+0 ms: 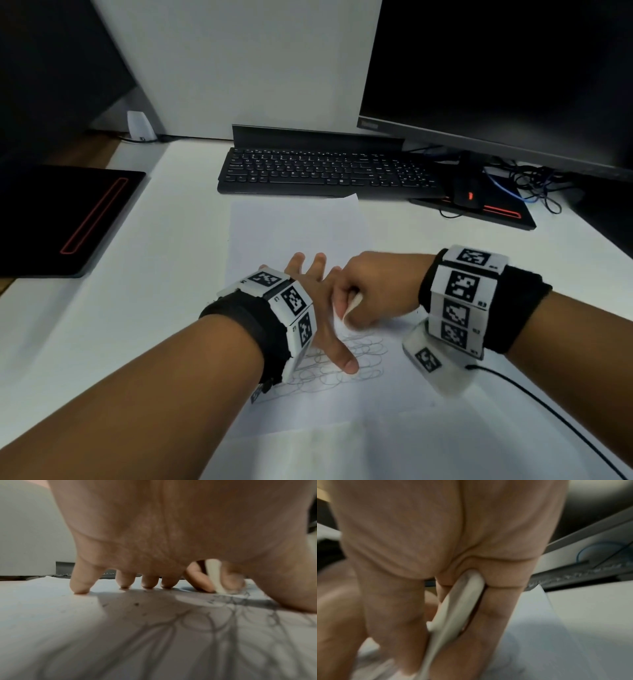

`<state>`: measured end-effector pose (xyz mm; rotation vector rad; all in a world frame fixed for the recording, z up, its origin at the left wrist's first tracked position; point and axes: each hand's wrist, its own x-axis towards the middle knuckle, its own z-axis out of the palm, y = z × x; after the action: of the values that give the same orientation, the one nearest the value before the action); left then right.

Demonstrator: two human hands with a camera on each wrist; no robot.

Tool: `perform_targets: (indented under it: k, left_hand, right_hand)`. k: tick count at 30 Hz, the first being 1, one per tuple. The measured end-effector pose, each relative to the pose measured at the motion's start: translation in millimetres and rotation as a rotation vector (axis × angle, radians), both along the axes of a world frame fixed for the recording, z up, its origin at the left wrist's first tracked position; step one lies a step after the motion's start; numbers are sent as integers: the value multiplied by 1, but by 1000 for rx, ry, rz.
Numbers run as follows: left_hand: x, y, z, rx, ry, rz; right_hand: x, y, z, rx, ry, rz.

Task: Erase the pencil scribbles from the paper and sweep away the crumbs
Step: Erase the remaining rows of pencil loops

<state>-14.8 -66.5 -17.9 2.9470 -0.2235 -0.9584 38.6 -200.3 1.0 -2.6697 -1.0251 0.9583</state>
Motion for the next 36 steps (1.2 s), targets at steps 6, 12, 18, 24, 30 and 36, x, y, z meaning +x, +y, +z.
perform_targets:
  k: [6,12,18,24,30,36]
  left_hand:
    - [-1,0,0,36,-12,-10]
    - [-1,0,-1,32,-3,-8]
    - [-1,-1,-1,32,-11,-4]
    - [-2,-2,0,41,-11,-8]
    - [-2,-1,-1,49,-2,-11]
    - [-2,-2,2,49,-3,-10]
  right_hand:
    - [13,-9,7,37,-49,-129]
    - [6,-8,4,12,-7,-57]
    - [0,-8,0,-9,1,0]
    - [14,-16,7,28,-47,-126]
    - [10,-16,5,6,13,-88]
    - [1,-13,-1,-21,39,-4]
